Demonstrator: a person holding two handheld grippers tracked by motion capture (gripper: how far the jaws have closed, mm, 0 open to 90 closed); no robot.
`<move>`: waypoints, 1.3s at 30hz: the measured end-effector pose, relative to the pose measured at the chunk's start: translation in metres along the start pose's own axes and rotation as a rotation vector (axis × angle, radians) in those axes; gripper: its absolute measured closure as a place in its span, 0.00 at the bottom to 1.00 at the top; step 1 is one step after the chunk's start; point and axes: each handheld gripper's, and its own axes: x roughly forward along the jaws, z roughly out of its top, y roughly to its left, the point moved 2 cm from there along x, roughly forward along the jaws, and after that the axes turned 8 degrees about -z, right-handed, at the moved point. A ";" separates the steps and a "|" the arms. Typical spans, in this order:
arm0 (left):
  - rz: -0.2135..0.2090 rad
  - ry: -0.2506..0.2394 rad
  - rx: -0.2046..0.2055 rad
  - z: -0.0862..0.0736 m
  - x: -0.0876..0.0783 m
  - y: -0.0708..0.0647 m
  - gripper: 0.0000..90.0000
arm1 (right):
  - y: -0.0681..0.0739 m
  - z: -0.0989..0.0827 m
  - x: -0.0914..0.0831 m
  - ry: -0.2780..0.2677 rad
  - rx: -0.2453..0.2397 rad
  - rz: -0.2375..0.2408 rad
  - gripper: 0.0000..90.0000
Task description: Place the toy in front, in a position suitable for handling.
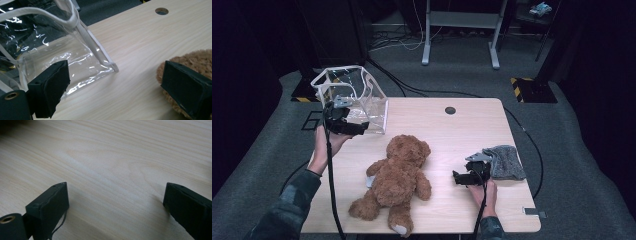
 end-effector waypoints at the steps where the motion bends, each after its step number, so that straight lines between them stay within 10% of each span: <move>1: -0.005 0.005 0.001 -0.003 -0.001 -0.001 0.08 | 0.000 0.000 0.000 -0.001 -0.003 0.000 0.06; 23: -0.084 0.028 -0.025 -0.065 -0.010 -0.027 0.07 | -0.003 0.003 -0.010 0.020 0.014 0.018 0.08; 39: -0.137 0.056 -0.017 -0.083 -0.009 -0.046 0.07 | 0.022 0.032 -0.031 -0.003 -0.025 0.100 0.09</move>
